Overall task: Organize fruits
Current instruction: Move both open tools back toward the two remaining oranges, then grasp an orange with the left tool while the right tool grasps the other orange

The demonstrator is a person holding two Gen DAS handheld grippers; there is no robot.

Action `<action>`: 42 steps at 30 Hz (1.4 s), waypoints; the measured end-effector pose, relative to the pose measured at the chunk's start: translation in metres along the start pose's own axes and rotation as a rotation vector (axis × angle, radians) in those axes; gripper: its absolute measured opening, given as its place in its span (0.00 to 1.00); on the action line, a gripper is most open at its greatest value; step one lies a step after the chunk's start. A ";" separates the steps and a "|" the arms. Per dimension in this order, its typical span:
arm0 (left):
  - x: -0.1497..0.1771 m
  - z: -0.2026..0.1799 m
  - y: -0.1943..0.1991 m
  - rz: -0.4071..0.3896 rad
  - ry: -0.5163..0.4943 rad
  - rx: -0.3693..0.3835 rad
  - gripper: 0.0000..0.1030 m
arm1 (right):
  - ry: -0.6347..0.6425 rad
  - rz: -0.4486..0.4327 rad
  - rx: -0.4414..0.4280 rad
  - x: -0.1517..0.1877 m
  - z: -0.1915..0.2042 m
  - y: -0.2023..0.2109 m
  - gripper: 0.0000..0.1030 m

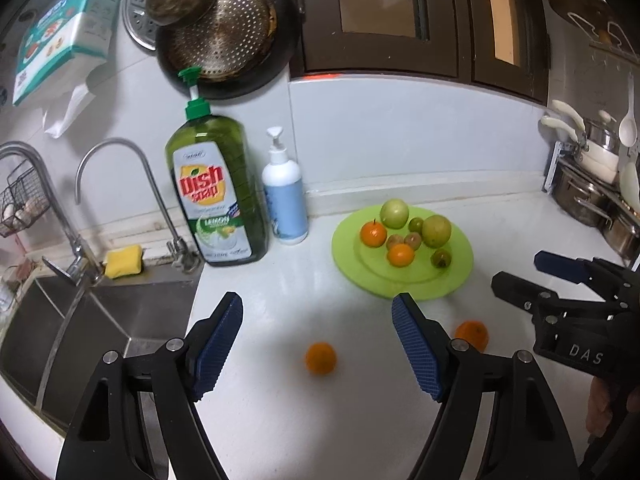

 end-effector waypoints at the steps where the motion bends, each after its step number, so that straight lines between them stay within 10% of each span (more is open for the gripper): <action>1: 0.005 0.001 0.000 0.005 0.000 -0.003 0.75 | 0.003 -0.001 0.010 0.004 0.001 0.001 0.69; 24: 0.069 0.006 -0.040 0.133 -0.039 0.032 0.74 | -0.017 0.126 0.103 0.067 0.003 -0.027 0.69; 42: 0.063 -0.001 -0.095 0.234 -0.022 0.086 0.50 | -0.048 0.196 0.089 0.063 -0.010 -0.069 0.54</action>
Point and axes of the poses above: each gripper's, at about its wrist camera, not at the fingertips, and y roughly against the way its jaws point, z to its left, x to its underside, the point moved 4 cm from there along -y, roughly the way its jaws point, and after that the axes turned 1 degree about y, right-handed, at the moved point
